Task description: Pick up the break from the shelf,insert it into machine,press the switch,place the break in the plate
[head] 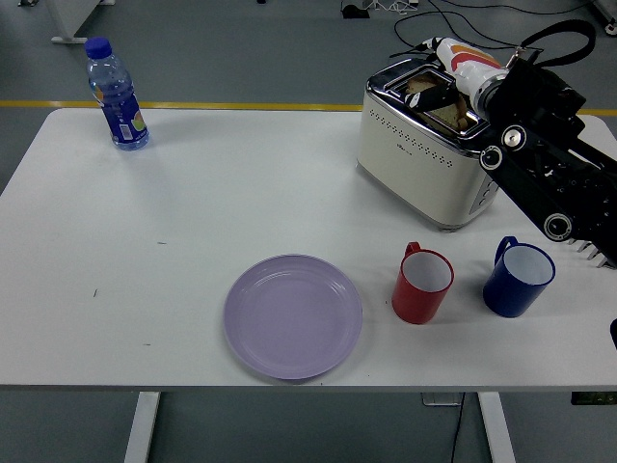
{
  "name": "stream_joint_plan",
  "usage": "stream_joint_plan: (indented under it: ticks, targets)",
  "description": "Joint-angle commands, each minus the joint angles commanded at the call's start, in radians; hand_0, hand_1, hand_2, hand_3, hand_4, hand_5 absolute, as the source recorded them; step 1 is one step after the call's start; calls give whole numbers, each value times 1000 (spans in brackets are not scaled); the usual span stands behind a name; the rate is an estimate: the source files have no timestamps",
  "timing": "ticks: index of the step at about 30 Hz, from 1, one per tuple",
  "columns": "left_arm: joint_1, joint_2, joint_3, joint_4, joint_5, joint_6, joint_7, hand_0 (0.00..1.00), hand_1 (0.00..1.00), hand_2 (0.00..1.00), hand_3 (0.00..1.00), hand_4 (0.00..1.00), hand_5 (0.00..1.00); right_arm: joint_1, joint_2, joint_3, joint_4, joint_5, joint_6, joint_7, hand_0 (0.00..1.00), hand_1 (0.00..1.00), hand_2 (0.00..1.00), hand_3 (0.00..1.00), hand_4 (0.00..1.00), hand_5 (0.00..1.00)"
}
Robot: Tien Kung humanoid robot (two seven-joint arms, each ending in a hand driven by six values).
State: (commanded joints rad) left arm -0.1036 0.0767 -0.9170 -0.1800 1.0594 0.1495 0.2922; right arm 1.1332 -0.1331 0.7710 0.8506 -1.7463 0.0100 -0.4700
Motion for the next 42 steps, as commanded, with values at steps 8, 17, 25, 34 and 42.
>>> stream_joint_plan:
  ticks: [8,17,25,34,42]
  targets:
    - [-2,1,0,0,4,0,1,650,567,595,603,312,966,47,65,-22,-107,-138,6,-19,725,703,735,830,748,314]
    - [-4,3,5,0,-1,2,1,652,568,594,602,314,966,75,116,-51,-198,-196,23,-37,550,574,596,748,743,296]
    - [0,2,2,0,6,2,2,651,568,594,603,315,962,71,133,-46,-234,-206,18,-51,475,507,524,699,735,290]
    - [1,1,-3,0,15,0,4,651,568,594,602,317,964,65,129,-57,-221,-208,-7,-73,376,392,426,584,703,268]
    - [2,1,-9,0,23,0,4,651,568,594,603,318,964,64,126,-63,-217,-215,-13,-78,287,314,391,514,620,190]
